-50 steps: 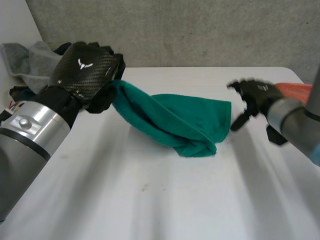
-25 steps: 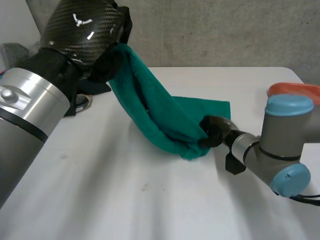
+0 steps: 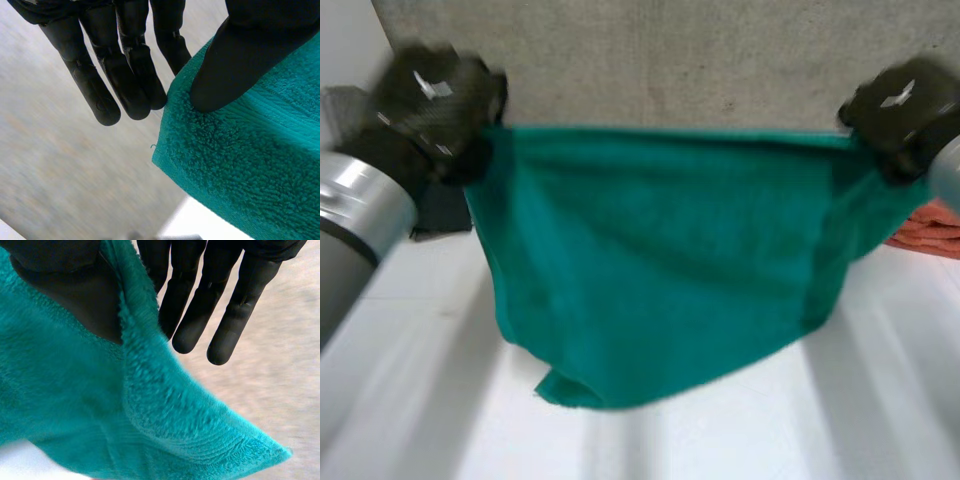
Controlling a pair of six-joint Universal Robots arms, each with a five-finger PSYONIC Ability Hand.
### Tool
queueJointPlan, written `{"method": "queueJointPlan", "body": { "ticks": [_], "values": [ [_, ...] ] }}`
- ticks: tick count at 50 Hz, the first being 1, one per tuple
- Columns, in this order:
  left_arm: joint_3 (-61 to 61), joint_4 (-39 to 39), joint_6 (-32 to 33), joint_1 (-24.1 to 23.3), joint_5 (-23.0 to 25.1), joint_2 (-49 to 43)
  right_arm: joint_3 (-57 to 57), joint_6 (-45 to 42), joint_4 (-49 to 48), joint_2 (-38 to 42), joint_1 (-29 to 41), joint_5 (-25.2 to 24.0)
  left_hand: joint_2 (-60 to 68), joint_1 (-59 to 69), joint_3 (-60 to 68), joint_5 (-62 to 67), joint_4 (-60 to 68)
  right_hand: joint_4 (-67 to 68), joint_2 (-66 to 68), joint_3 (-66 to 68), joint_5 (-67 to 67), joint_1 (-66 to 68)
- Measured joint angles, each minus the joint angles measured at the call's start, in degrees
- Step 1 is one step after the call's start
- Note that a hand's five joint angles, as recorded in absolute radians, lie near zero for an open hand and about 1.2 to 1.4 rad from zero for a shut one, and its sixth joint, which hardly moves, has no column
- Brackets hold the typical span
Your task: Fold the laundry.
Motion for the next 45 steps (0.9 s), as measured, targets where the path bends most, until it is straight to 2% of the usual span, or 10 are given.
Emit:
{"method": "queueJointPlan", "body": {
  "ticks": [8, 14, 17, 19, 22, 23, 24, 28, 32, 45],
  "values": [
    [5.37, 0.11, 4.03, -0.43, -1.01, -16.88, -3.80, -3.90, 1.01, 13.09, 1.74, 2.27, 0.00, 0.00, 0.00, 0.01, 0.02, 0.00, 0.00, 0.00, 0.01, 0.00],
    [20.53, 1.82, 6.33, -1.04, -3.86, -26.29, -13.29, -4.28, -5.11, 21.57, 1.78, 2.58, 0.01, 0.00, 0.02, 0.01, 0.04, 0.04, 0.00, 0.00, 0.01, 0.00],
    [29.74, 3.84, 6.66, -1.60, -5.53, -28.47, -18.84, -4.03, -11.94, 23.94, 1.82, 2.60, 0.02, 0.00, 0.03, 0.01, 0.04, 0.13, 0.00, 0.05, 0.00, 0.00],
    [36.69, 7.40, 6.51, -2.25, -6.68, -28.93, -22.49, -3.76, -20.43, 24.59, 1.89, 2.78, 0.03, 0.00, 0.03, 0.01, 0.04, 0.17, 0.00, 0.22, 0.01, 0.00],
    [41.37, 13.61, 6.10, -3.43, -7.99, -27.44, -24.23, -3.51, -34.86, 23.34, 2.00, 3.46, 0.03, 0.00, 0.04, 0.01, 0.04, 0.17, 0.04, 0.24, 0.00, 0.00],
    [41.37, 13.61, 6.10, -3.43, -7.99, -27.44, -24.23, -3.51, -34.86, 23.34, 2.00, 3.46, 0.03, 0.00, 0.04, 0.01, 0.04, 0.17, 0.04, 0.24, 0.00, 0.00],
    [41.58, 16.28, 5.94, -4.05, -8.54, -26.08, -23.54, -3.44, -40.39, 22.06, 2.04, 3.67, 0.03, 0.00, 0.03, 0.01, 0.04, 0.18, 0.04, 0.24, 0.01, 0.00],
    [36.56, 20.85, 5.68, -5.20, -9.50, -21.40, -18.53, -3.32, -48.77, 17.97, 2.14, 3.32, 0.03, 0.00, 0.03, 0.26, 0.04, 0.18, 0.04, 0.24, 0.00, 0.00],
    [27.94, 22.16, 5.64, -5.38, -9.71, -17.65, -12.00, -3.32, -50.06, 15.36, 2.32, 1.97, 0.03, 0.00, 0.03, 0.26, 0.04, 0.18, 0.04, 0.24, 0.00, 0.00],
    [-6.25, 23.98, 5.69, -4.60, -7.18, -13.01, 13.66, -2.97, -34.89, 14.39, 2.53, -2.91, 0.06, 0.00, 0.04, 0.26, 0.04, 0.19, 0.04, 0.24, 0.00, 0.00]
  ]
}}
